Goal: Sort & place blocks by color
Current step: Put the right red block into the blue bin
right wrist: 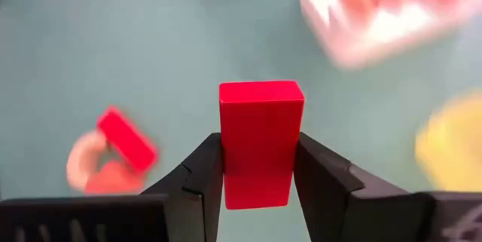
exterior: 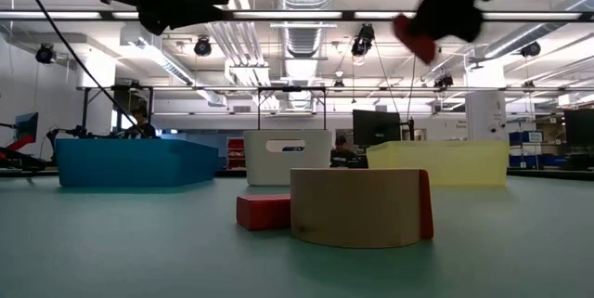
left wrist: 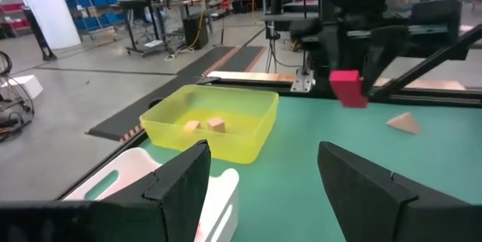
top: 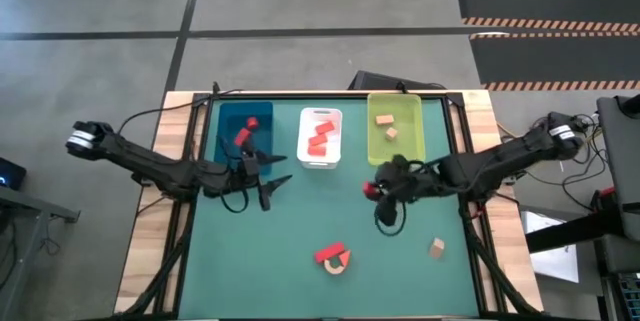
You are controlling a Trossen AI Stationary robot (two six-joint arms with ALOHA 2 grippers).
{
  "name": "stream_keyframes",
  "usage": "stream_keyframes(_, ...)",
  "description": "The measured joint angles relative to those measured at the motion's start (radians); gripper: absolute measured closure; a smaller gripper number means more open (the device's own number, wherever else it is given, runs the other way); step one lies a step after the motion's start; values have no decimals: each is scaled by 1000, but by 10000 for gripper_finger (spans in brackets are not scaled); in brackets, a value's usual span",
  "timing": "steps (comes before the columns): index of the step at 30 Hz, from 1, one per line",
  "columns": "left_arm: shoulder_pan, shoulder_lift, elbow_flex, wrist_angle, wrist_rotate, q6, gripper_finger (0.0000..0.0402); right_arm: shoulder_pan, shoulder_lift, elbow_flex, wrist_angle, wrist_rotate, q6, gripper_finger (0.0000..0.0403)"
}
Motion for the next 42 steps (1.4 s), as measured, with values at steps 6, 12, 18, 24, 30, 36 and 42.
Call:
stream_keyframes(6, 0, 53, 1, 75, 10, -24, 171, -88, -8, -159, 504, -53, -363, 284)
stream_keyframes(12, -1, 77, 1, 123, 13, -52, 171, -154, 66, -332, 1153, -188, -562, 284)
stream_keyframes(18, -1, 129, 3, 230, 219, -45, 171, -164, 238, -397, 1627, -248, -685, 284)
stream_keyframes(24, -1, 223, 7, 329, 258, -49, 171, -162, 397, -357, 1768, -316, -688, 284)
stream_keyframes(30, -1, 307, 6, 446, 261, -48, 171, -167, 480, -277, 1791, -315, -645, 284)
stream_keyframes(36, -1, 347, 13, 458, 256, -48, 171, -181, 514, -222, 1760, -315, -617, 284)
stream_keyframes(42, 1, 363, 20, 469, 204, -49, 171, -184, 511, -208, 1738, -316, -609, 284)
